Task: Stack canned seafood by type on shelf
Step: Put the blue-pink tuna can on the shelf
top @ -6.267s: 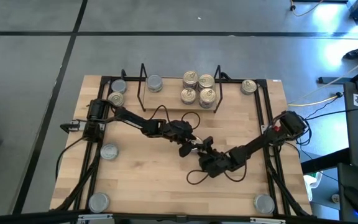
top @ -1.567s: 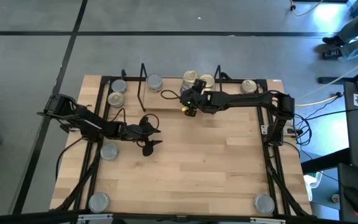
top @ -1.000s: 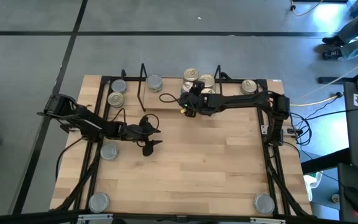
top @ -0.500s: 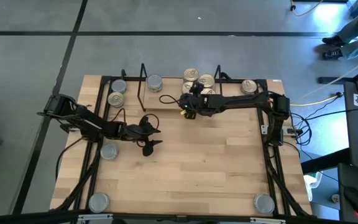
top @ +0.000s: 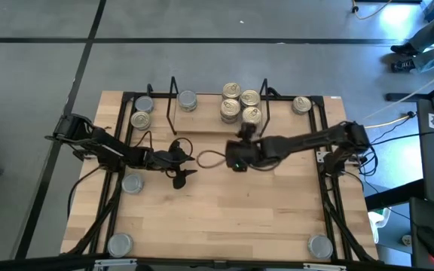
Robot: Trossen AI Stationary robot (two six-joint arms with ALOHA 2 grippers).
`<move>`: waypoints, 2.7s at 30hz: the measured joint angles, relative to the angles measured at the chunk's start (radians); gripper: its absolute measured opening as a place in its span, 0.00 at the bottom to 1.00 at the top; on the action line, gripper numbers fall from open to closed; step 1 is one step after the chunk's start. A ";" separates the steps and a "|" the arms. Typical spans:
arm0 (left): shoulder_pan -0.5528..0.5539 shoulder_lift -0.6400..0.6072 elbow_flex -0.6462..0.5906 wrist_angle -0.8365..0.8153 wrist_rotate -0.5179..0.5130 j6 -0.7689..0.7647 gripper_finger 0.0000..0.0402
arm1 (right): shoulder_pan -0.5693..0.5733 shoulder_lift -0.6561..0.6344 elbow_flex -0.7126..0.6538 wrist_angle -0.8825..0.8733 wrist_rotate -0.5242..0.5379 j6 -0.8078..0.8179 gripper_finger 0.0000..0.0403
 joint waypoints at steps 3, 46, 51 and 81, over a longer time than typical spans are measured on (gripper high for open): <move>0.000 0.000 0.000 0.000 0.000 0.000 0.63 | 0.036 -0.034 -0.030 -0.132 0.056 0.117 0.52; -0.022 0.000 0.000 -0.001 0.001 -0.094 0.63 | -1.039 -0.368 -0.537 0.115 -0.230 0.167 0.26; -0.022 0.000 0.000 -0.001 0.001 -0.094 0.63 | -1.080 -0.299 -0.537 0.184 -0.216 0.157 0.04; -0.022 0.000 0.000 0.000 0.001 -0.097 0.63 | -1.066 -0.125 -0.555 0.263 -0.124 0.317 0.02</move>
